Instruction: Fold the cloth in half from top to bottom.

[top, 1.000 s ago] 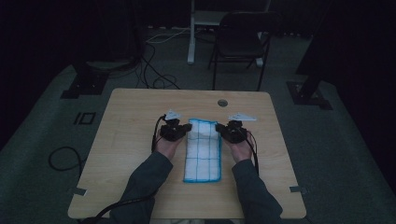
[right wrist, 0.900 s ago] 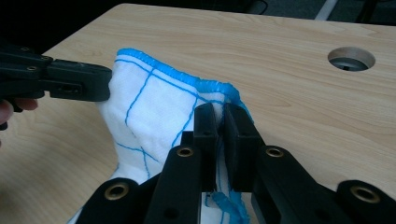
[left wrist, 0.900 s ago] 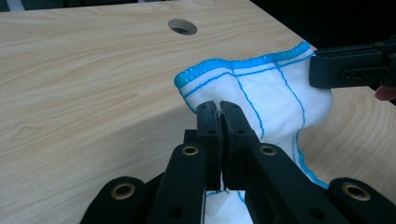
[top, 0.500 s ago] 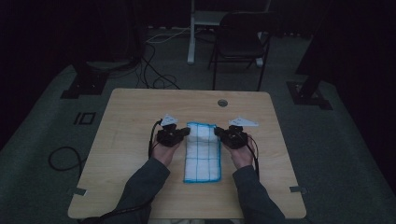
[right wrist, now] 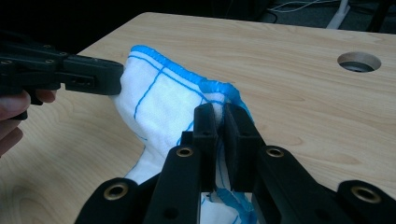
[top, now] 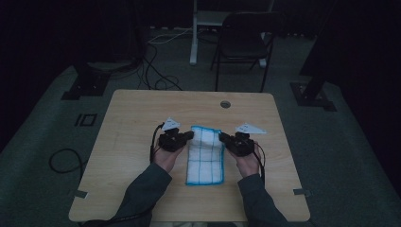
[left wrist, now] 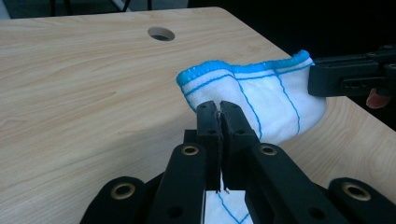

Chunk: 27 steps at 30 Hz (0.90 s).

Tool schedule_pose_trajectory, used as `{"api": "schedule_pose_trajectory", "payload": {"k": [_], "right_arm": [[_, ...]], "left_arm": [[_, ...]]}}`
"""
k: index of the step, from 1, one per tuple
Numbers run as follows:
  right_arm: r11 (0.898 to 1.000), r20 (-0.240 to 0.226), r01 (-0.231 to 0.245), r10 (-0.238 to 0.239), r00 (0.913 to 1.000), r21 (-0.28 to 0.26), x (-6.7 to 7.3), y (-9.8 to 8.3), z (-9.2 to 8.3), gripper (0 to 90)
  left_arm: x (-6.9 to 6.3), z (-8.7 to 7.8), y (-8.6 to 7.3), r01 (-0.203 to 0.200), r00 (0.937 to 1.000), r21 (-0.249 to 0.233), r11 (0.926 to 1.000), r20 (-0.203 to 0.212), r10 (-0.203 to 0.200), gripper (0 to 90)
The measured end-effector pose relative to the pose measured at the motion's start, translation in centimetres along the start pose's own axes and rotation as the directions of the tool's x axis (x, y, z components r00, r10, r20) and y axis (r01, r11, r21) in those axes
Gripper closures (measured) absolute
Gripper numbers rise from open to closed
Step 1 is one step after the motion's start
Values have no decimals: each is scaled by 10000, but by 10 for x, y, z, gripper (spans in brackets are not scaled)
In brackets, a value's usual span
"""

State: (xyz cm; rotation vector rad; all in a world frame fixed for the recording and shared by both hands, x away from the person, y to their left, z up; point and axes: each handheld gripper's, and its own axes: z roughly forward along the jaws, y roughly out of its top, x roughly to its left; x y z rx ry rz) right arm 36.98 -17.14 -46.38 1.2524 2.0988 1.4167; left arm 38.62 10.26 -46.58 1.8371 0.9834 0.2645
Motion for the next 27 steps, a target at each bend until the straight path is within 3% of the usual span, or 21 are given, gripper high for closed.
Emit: {"api": "schedule_pose_trajectory", "payload": {"k": [18,27], "right_arm": [[9997,-21,82,-82,10000,251,8,-20,-2,845],[9993,-123,-44,49,9999,382,11,-33,-5,844]], "left_arm": [[-7,-7,-24,64,10000,119,9999,60,-64,881],[-11,-11,-40,317,9992,157,9994,231,-320,880]]}}
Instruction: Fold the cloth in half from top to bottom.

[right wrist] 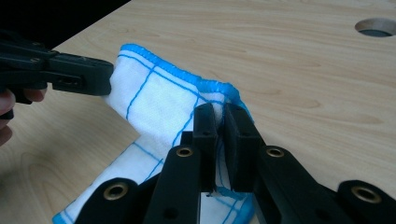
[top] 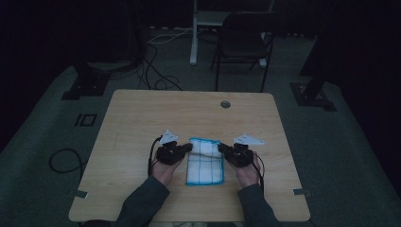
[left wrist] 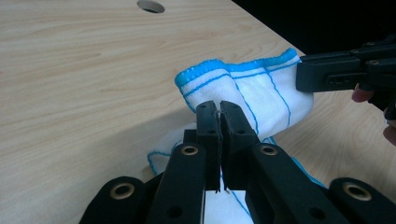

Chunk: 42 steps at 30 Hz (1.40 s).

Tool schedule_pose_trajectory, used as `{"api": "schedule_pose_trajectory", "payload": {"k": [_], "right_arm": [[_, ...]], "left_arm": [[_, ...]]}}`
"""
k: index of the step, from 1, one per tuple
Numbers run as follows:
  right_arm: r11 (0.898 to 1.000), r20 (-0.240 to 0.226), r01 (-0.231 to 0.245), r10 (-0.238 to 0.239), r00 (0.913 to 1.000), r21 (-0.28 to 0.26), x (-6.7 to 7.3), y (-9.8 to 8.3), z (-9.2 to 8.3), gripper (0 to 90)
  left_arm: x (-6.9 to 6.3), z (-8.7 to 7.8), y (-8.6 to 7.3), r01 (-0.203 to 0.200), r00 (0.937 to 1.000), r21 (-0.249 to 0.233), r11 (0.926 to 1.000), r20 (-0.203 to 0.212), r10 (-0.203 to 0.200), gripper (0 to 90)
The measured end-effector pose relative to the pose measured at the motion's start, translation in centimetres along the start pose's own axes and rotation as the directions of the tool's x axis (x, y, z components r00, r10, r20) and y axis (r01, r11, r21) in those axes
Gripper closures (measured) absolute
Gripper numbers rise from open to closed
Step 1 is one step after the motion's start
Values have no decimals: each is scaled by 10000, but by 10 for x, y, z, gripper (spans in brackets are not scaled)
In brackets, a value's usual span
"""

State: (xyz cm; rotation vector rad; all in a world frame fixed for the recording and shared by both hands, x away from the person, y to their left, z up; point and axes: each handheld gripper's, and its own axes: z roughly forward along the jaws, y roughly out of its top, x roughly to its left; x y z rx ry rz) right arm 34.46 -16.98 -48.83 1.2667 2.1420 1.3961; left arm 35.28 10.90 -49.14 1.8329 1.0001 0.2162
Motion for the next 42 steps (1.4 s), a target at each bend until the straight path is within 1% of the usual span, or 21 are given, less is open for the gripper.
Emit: {"api": "schedule_pose_trajectory", "payload": {"k": [2,5,7,8,9,11,12,16,20,23,25,28,30,32,34,35,38,42], "right_arm": [[10000,-36,-2,2,10000,-13,2,-4,-1,844],[10000,-65,-31,31,10000,49,4,-10,-2,843],[9999,-107,-116,117,9999,105,5,-14,-2,843],[9998,-139,-121,123,9998,132,5,-16,-2,843],[9998,-142,-134,136,9998,153,6,-18,-2,843],[9997,-63,12,-11,10000,249,7,-22,-1,843],[9996,-66,37,-35,10000,282,7,-23,-1,843],[9994,-93,43,-40,9999,349,7,-29,-1,842],[9990,-95,116,-112,9999,442,9,-33,-1,841],[9986,-136,131,-124,9998,505,11,-38,-1,840],[9986,-150,158,-151,9998,495,12,-40,-2,840],[9987,-164,104,-96,9998,502,13,-42,-2,839],[9987,-171,99,-90,9998,508,13,-44,-2,837],[9987,-172,96,-88,9998,494,13,-45,-3,835],[9988,-192,83,-74,9998,476,13,-45,-4,834],[9989,-186,89,-81,9998,459,13,-46,-4,834],[9989,-173,104,-96,9998,452,13,-46,-6,833],[9991,-175,130,-123,9998,400,13,-47,-7,827]], "left_arm": [[-1,-1,-3,68,10000,7,10000,47,-68,880],[-2,-2,-8,64,9999,76,10000,81,-65,878],[-2,-2,-13,120,9999,127,9998,80,-121,876],[-1,-2,-14,163,9998,164,9997,116,-165,875],[0,-2,-17,317,9993,141,9994,169,-319,876],[-1,-1,-21,311,9993,234,9992,202,-316,875],[-2,-1,-23,277,9994,285,9992,203,-282,874],[-3,-3,-30,361,9988,375,9986,303,-373,866],[0,-6,-33,529,9982,258,9983,278,-536,813],[5,-10,-29,698,9974,75,9975,154,-699,798],[8,-10,-25,777,9969,63,9970,113,-777,790],[12,-8,-22,834,9965,139,9964,98,-835,780],[14,1,-18,774,9969,316,9965,74,-777,780],[17,8,-18,723,9974,469,9963,-24,-723,780],[20,15,-18,786,9969,634,9949,-57,-784,780],[20,18,-18,747,9972,724,9946,-77,-743,780],[19,22,-20,601,9982,940,9938,-97,-594,780],[15,22,-24,442,9990,1085,9931,-58,-439,780]]}}
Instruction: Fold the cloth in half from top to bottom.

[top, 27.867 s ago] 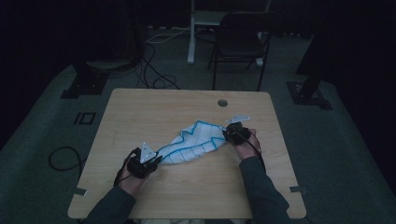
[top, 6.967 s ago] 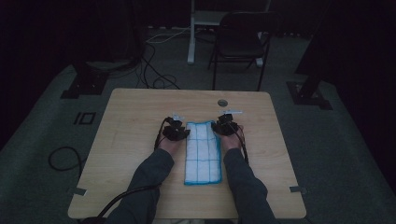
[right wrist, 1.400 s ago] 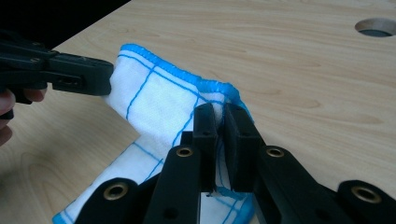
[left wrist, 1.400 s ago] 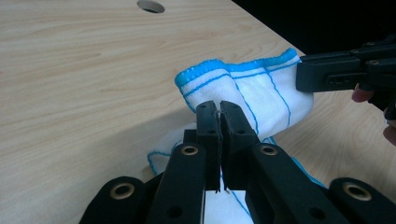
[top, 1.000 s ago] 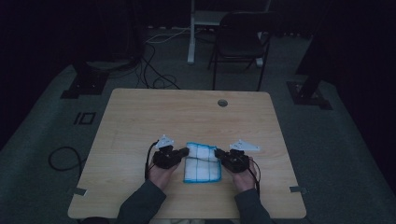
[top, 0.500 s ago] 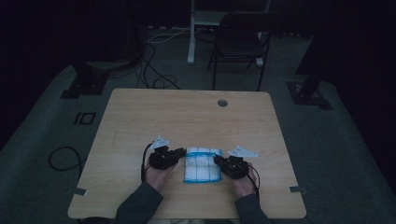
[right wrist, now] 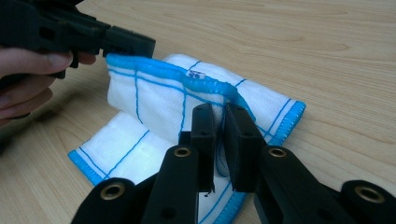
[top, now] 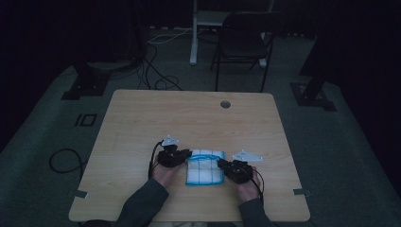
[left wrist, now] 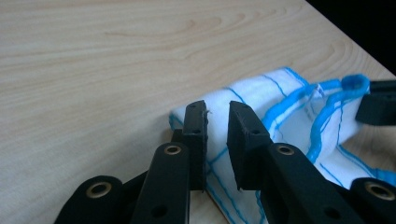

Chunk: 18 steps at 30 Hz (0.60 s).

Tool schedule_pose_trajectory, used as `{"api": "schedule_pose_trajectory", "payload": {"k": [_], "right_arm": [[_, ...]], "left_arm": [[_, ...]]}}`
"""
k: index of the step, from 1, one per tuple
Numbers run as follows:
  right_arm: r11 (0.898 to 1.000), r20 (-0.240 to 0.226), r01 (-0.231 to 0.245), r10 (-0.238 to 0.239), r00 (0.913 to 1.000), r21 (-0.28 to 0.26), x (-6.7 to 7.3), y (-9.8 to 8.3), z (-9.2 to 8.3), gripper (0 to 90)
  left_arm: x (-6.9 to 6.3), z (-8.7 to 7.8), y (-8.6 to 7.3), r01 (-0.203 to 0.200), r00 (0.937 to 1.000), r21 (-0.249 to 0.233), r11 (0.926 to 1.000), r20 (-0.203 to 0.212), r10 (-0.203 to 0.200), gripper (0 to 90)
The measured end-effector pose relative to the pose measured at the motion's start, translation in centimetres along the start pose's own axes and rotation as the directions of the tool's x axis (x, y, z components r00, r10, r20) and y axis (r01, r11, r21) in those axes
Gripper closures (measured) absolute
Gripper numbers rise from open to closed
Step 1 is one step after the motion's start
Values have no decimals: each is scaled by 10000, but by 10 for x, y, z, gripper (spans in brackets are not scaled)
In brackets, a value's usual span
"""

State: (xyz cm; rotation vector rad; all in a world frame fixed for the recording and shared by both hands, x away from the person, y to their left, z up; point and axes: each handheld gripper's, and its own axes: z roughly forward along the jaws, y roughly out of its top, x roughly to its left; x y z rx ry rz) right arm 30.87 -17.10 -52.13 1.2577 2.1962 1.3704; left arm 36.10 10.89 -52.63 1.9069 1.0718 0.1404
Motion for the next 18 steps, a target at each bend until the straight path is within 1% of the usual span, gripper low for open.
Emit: {"api": "schedule_pose_trajectory", "payload": {"k": [4,9,13,18], "right_arm": [[9999,59,-151,151,9999,9,-1,-1,-2,776],[9999,115,-155,155,9998,36,-2,-2,-4,735],[9994,177,-234,238,9996,-272,-4,-2,-8,706],[9977,361,-464,482,9982,-485,-12,-1,-14,695]], "left_arm": [[-7,-2,-7,-309,9995,139,9994,65,308,771],[-14,-6,-17,-474,9988,117,9988,138,472,762],[-18,-10,-24,-549,9983,152,9984,187,547,757],[-23,-13,-32,-720,9972,238,9971,240,715,750]]}}
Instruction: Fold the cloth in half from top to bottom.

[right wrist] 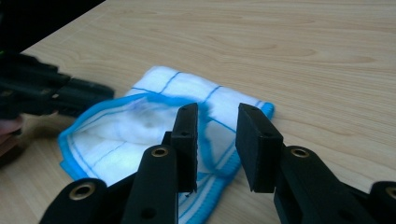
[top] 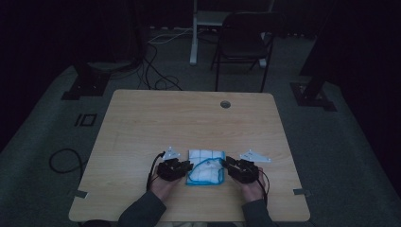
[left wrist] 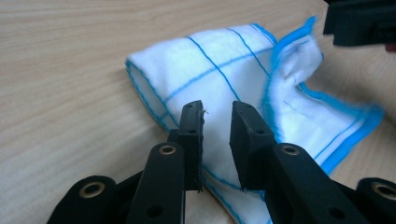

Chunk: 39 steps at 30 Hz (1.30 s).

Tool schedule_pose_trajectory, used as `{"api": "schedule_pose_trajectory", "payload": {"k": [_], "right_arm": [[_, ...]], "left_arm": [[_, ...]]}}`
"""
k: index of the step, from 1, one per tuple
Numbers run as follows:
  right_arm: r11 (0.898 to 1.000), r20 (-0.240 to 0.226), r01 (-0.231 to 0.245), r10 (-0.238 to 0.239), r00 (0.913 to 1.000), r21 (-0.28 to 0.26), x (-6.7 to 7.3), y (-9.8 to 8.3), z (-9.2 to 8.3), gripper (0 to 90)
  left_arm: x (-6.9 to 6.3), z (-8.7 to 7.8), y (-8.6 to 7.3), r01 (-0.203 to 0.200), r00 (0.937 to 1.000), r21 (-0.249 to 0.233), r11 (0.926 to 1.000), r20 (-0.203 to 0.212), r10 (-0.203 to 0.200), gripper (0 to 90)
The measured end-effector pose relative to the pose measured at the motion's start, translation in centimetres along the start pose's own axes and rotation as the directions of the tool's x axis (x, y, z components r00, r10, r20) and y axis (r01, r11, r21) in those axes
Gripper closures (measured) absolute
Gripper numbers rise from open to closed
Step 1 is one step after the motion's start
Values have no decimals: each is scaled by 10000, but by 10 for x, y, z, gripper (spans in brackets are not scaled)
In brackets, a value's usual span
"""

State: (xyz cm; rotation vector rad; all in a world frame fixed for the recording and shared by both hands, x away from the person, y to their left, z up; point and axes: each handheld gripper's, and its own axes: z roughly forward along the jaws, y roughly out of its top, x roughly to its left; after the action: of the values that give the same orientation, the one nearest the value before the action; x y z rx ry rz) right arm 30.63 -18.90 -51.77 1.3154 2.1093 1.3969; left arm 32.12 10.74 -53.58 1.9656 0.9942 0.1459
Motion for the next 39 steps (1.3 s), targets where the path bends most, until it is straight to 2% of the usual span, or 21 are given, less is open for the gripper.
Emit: {"api": "schedule_pose_trajectory", "payload": {"k": [10,22,25,28,30,36,39], "right_arm": [[9998,363,-176,177,9992,-24,-12,0,-5,671],[9978,149,281,-290,9995,600,-1,-5,5,616],[9975,229,193,-209,9995,674,-3,-9,6,616],[9978,404,141,-167,9990,647,-7,-9,4,614],[9974,685,255,-302,9972,672,-10,-9,4,611],[9958,1238,277,-384,9916,875,-20,-12,5,606],[9952,1444,255,-391,9887,948,-24,-12,6,602]], "left_arm": [[-4,-4,-9,-236,9997,228,9995,-69,237,717],[-4,-6,-14,-279,9994,269,9992,-208,285,687],[-2,-8,-14,-249,9993,158,9996,-281,253,669],[0,-10,-13,-276,9987,61,9996,-436,278,645],[4,-12,-13,-287,9974,38,9996,-657,289,633],[18,-17,-13,-322,9902,67,9995,-1356,328,616],[24,-19,-13,-216,9884,44,9998,-1500,220,615]]}}
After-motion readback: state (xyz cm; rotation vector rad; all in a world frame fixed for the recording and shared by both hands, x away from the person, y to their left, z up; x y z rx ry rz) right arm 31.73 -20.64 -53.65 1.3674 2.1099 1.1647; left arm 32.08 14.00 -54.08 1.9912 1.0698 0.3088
